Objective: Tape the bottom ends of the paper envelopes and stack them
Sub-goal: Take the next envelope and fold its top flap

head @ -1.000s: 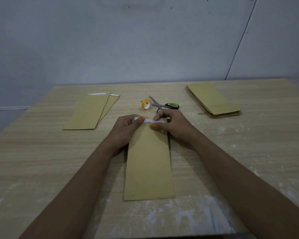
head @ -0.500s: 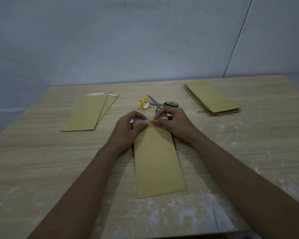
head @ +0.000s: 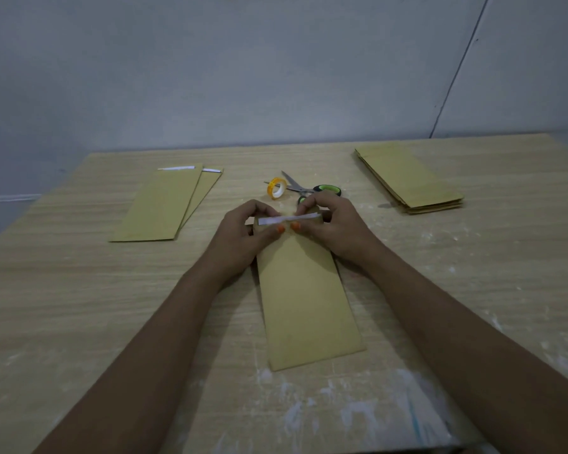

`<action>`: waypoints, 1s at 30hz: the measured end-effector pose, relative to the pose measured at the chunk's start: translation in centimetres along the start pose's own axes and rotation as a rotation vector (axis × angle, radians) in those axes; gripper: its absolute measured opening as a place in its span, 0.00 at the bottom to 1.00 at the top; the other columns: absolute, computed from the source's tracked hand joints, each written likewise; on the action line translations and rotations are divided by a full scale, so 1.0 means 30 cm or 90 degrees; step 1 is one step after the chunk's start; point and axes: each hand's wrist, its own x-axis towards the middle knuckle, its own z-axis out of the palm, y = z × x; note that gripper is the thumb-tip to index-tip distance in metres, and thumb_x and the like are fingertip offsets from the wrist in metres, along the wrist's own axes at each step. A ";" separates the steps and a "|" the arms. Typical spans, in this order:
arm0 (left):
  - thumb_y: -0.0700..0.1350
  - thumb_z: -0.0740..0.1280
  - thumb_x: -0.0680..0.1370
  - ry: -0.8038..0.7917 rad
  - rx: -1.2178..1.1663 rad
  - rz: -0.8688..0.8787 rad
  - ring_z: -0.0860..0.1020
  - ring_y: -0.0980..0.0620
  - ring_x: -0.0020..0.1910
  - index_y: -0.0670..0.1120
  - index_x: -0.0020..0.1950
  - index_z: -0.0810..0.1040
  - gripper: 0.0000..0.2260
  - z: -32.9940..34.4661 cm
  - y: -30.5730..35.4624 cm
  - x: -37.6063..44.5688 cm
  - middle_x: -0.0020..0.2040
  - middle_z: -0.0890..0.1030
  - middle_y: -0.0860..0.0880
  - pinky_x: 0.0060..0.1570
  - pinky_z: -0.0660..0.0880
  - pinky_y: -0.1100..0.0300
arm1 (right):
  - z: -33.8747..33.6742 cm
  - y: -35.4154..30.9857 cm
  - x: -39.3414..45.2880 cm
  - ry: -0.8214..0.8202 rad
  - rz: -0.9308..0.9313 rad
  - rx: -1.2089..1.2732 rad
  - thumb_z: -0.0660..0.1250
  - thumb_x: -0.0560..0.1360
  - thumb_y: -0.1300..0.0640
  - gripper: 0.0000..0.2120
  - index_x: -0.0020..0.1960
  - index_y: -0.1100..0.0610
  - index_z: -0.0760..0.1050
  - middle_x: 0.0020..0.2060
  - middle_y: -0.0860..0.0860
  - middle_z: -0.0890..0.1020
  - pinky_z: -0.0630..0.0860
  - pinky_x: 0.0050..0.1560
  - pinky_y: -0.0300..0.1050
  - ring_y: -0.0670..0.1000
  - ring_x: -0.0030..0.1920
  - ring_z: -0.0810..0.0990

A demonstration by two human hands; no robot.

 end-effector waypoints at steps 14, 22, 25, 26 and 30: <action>0.41 0.72 0.78 -0.061 0.020 -0.005 0.79 0.54 0.37 0.45 0.47 0.80 0.02 0.001 -0.046 0.143 0.40 0.82 0.52 0.37 0.76 0.60 | -0.003 0.069 0.074 0.049 -0.080 -0.196 0.77 0.71 0.57 0.07 0.44 0.56 0.79 0.49 0.55 0.73 0.72 0.52 0.37 0.51 0.52 0.76; 0.55 0.73 0.70 -0.033 0.065 0.038 0.79 0.38 0.42 0.50 0.45 0.79 0.11 0.010 -0.065 0.128 0.46 0.81 0.43 0.46 0.76 0.38 | -0.013 0.067 0.061 0.052 -0.074 -0.181 0.77 0.70 0.56 0.07 0.45 0.56 0.82 0.50 0.53 0.75 0.69 0.55 0.29 0.48 0.56 0.75; 0.58 0.71 0.69 -0.022 0.067 0.052 0.78 0.35 0.45 0.53 0.43 0.79 0.11 0.008 -0.066 0.130 0.46 0.81 0.46 0.46 0.75 0.35 | -0.013 0.070 0.064 0.067 -0.083 -0.186 0.77 0.70 0.56 0.09 0.47 0.58 0.82 0.50 0.53 0.73 0.68 0.54 0.27 0.47 0.55 0.75; 0.58 0.71 0.70 -0.022 0.068 0.060 0.78 0.37 0.45 0.53 0.43 0.79 0.10 0.008 -0.063 0.129 0.46 0.81 0.46 0.46 0.75 0.36 | -0.013 0.071 0.065 0.070 -0.086 -0.186 0.77 0.70 0.56 0.09 0.47 0.58 0.82 0.50 0.53 0.73 0.68 0.54 0.27 0.46 0.55 0.75; 0.52 0.70 0.74 -0.037 0.095 0.068 0.77 0.47 0.45 0.52 0.45 0.79 0.05 0.007 -0.057 0.130 0.49 0.79 0.49 0.47 0.74 0.41 | -0.014 0.070 0.067 0.049 -0.087 -0.199 0.77 0.71 0.55 0.08 0.45 0.57 0.81 0.51 0.54 0.74 0.70 0.57 0.33 0.49 0.57 0.75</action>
